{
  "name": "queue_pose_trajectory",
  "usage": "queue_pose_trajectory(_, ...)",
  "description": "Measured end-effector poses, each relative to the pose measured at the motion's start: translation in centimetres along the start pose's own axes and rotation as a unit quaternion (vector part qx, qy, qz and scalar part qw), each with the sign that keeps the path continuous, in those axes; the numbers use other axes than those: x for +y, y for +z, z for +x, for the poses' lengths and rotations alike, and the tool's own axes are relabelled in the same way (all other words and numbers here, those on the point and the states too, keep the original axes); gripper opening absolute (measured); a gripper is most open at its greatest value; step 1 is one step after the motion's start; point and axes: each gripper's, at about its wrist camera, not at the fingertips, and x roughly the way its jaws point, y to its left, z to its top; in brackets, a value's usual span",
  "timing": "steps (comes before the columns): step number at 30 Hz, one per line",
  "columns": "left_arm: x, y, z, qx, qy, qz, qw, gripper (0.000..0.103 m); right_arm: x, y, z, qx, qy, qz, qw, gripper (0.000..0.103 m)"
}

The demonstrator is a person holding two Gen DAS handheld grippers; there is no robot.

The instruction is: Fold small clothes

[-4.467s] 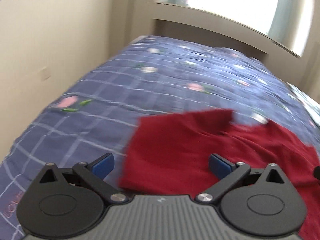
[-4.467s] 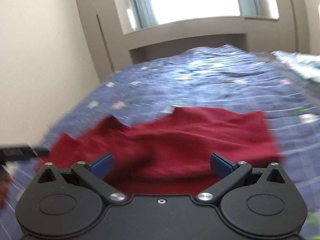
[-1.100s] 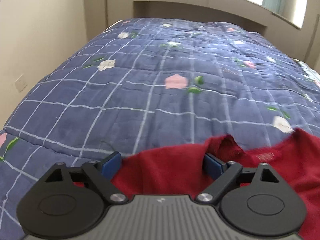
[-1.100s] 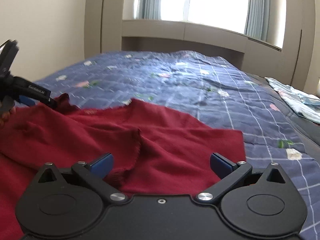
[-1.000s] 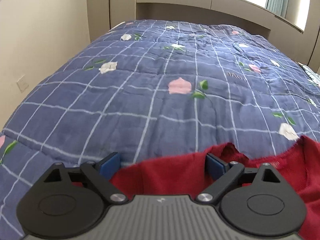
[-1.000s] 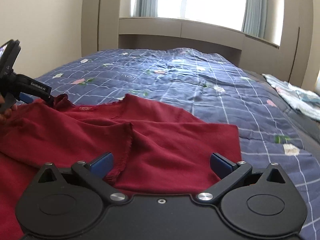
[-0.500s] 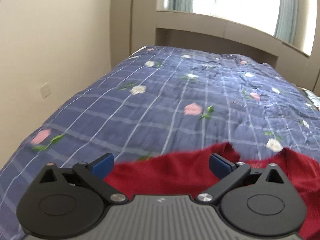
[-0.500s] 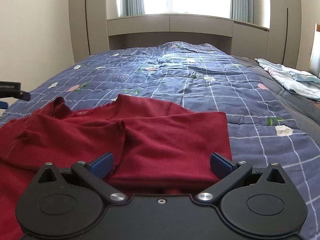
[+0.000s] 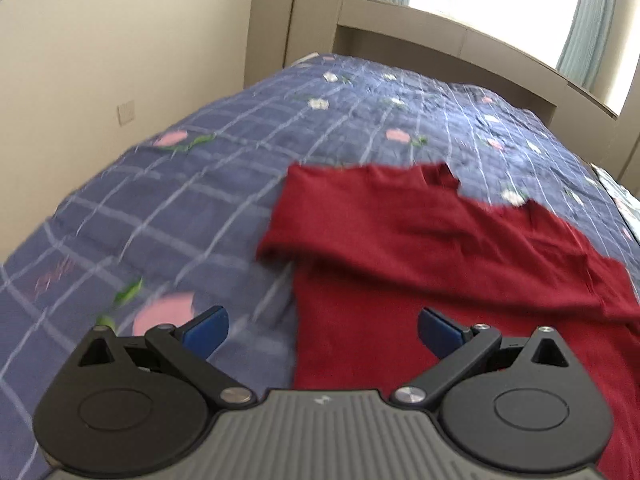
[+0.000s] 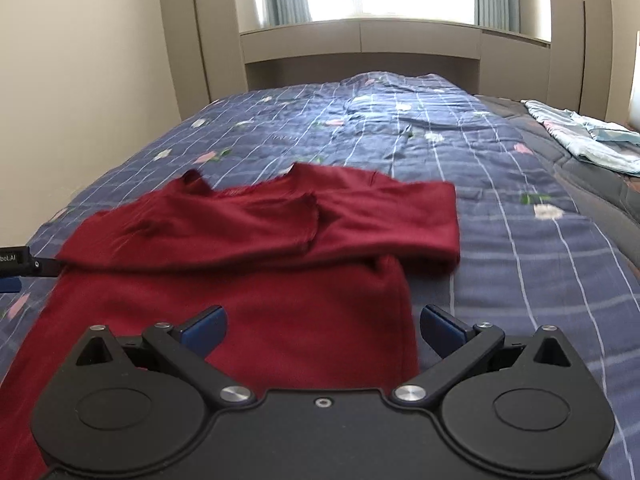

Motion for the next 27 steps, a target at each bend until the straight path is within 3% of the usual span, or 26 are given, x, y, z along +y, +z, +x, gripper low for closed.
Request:
queue_pose_trajectory(5, -0.4, -1.7, -1.8, 0.0, 0.011, 0.027, 0.9996, 0.103, 1.3, -1.8, -2.4, -0.002, 0.004, -0.023, 1.0, 0.102)
queue_pose_trajectory(9, -1.6, 0.3, -0.2, 0.004, 0.041, 0.039, 0.9984, 0.103, 2.6, -0.7, -1.6, -0.035, 0.003, -0.058, 0.998, 0.102)
queue_pose_trajectory(14, -3.1, 4.1, 3.9, -0.008, 0.024, 0.005, 0.9997, 0.103, 3.7, 2.8, 3.6, -0.059, 0.015, -0.085, 0.995, 0.102)
queue_pose_trajectory(19, -5.9, 7.2, 8.9, -0.023, -0.004, 0.015, 0.9996, 0.103, 4.2, 6.3, 10.2, -0.06, 0.034, -0.097, 0.993, 0.102)
queue_pose_trajectory(24, -7.5, 8.1, 14.2, 0.01, 0.032, 0.047, 0.9983, 0.103, 3.8, 7.5, 16.0, -0.028, 0.018, -0.115, 0.993, 0.102)
queue_pose_trajectory(27, -7.5, 7.8, 14.8, -0.009, 0.046, 0.059, 0.9971, 0.103, 2.5, 7.3, 17.5, -0.01, -0.023, -0.119, 0.993, 0.102)
